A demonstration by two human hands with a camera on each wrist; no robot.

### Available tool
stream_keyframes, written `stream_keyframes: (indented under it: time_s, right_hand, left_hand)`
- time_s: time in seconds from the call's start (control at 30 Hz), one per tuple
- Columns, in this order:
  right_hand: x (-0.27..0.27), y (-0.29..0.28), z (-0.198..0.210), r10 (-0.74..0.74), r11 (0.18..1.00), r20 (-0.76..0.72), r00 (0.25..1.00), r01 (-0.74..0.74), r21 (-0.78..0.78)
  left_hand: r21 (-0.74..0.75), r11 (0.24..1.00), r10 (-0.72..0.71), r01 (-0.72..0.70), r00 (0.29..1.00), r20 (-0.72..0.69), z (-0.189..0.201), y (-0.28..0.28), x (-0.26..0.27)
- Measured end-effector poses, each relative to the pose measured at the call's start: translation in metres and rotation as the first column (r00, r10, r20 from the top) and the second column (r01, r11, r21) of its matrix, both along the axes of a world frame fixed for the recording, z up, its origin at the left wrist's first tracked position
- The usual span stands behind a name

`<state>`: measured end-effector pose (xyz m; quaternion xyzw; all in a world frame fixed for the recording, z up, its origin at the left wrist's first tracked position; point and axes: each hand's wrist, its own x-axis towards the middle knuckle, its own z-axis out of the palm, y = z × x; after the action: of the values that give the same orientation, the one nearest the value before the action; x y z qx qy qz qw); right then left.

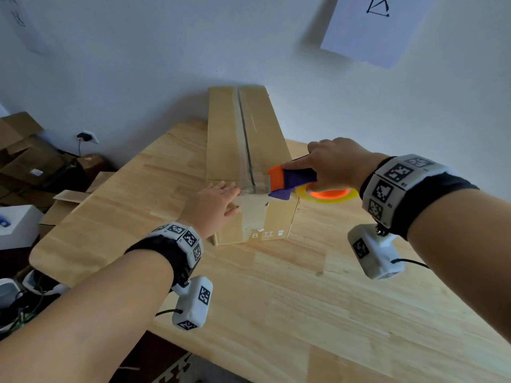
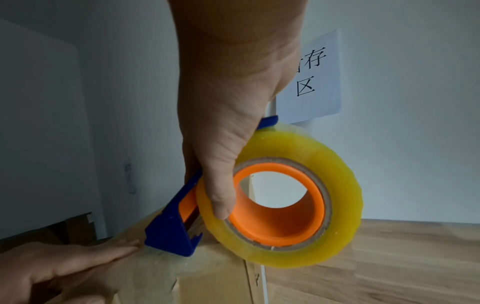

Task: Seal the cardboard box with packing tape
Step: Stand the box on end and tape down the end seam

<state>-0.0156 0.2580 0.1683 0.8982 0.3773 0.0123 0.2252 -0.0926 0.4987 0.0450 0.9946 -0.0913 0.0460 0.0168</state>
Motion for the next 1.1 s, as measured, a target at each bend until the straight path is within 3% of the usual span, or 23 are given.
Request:
stream_keyframes:
  time_s: [0.27,0.43,0.53,0.67,0.87,1.1]
  right_hand:
    - [0.007,0.019,-0.007,0.014,0.999,0.01,1.0,-0.013,-0.053]
    - [0.008,0.009,-0.011,0.026,1.0,-0.013,1.0,-0.026,-0.015]
    - [0.011,0.001,-0.012,0.043,0.999,-0.036,0.998,-0.043,-0.018]
    - [0.014,-0.007,-0.006,0.014,0.999,-0.138,0.99,-0.007,0.054]
    - [0.018,-0.007,0.009,0.144,0.989,-0.046,0.989,-0.142,0.044]
    - [0.029,-0.044,0.014,0.055,0.997,-0.049,0.997,-0.052,0.053]
  left_hand:
    - [0.021,0.999,-0.025,0.026,0.999,-0.034,0.002,-0.007,-0.007]
    - [-0.024,0.986,-0.168,0.167,0.986,-0.016,0.003,-0.031,0.01]
    - [-0.128,0.986,-0.108,0.107,0.994,-0.002,0.008,-0.038,0.016]
    - [-0.128,0.985,-0.113,0.114,0.993,0.014,0.009,-0.035,0.015]
    - [-0.167,0.979,-0.113,0.119,0.993,0.046,0.005,-0.031,0.015]
    - [-0.187,0.976,-0.108,0.107,0.994,0.007,0.005,-0.03,0.016]
